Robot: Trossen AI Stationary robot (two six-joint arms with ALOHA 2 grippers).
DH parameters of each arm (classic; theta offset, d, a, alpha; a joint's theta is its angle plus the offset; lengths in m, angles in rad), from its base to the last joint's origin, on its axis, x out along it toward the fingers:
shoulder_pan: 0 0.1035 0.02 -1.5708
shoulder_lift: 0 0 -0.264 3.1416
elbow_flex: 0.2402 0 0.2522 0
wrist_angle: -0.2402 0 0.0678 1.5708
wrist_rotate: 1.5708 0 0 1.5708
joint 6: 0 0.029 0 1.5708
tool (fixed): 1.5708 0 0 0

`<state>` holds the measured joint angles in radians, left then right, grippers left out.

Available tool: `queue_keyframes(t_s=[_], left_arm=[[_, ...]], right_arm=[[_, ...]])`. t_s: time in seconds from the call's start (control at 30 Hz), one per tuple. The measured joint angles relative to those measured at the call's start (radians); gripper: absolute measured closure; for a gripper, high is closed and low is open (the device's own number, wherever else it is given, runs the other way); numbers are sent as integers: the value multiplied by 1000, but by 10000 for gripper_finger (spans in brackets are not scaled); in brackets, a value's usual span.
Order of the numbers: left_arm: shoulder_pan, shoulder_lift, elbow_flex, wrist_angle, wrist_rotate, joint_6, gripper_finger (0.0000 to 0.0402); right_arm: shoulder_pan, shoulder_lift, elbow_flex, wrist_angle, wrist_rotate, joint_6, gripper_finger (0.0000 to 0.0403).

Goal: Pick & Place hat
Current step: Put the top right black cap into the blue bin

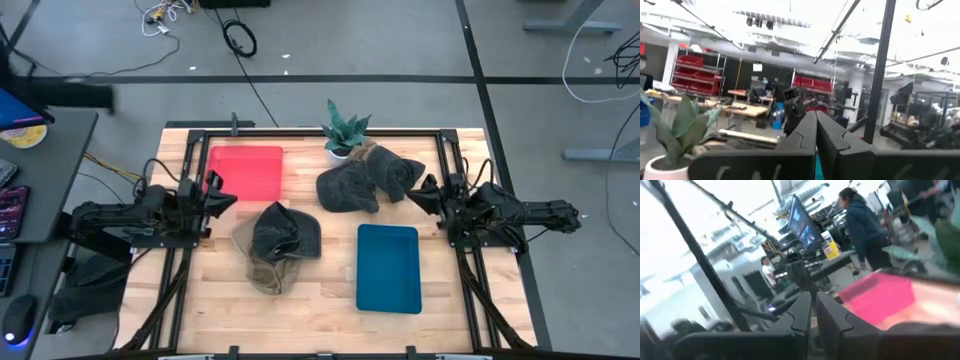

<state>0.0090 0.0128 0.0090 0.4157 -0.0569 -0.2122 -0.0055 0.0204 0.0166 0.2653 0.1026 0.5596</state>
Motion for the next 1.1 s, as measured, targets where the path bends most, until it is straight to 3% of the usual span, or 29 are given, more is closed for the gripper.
queue_keyframes(t_s=[0.13, 0.27, 0.4, 0.53, 0.67, 0.83, 0.93, 1.03, 1.1], left_arm=[[0, 0, 0, 58, -135, -192, 399], [0, 8, 43, 59, -202, -273, 399], [0, 85, 174, 68, -269, -179, 399], [0, 239, 358, 61, -319, -40, 399], [0, 418, 545, 56, -353, 136, 399], [0, 555, 725, 61, -353, 300, 399], [0, 610, 781, 60, -353, 309, 399], [0, 649, 805, 58, -353, 298, 399], [0, 668, 806, 48, -352, 245, 399]], right_arm=[[-8, 1, 0, 36, 19, 131, 370], [-8, 15, 49, 93, 17, 59, 373], [-8, 72, 188, 7, 39, -44, 381], [-8, 161, 362, -71, 28, -138, 386], [-10, 242, 581, -174, 29, -94, 386], [-12, 298, 896, -460, 34, -341, 385], [-12, 341, 1038, -762, 112, -478, 384], [-12, 380, 1116, -999, 228, -449, 370], [-11, 402, 1133, -1067, 292, -382, 349]])
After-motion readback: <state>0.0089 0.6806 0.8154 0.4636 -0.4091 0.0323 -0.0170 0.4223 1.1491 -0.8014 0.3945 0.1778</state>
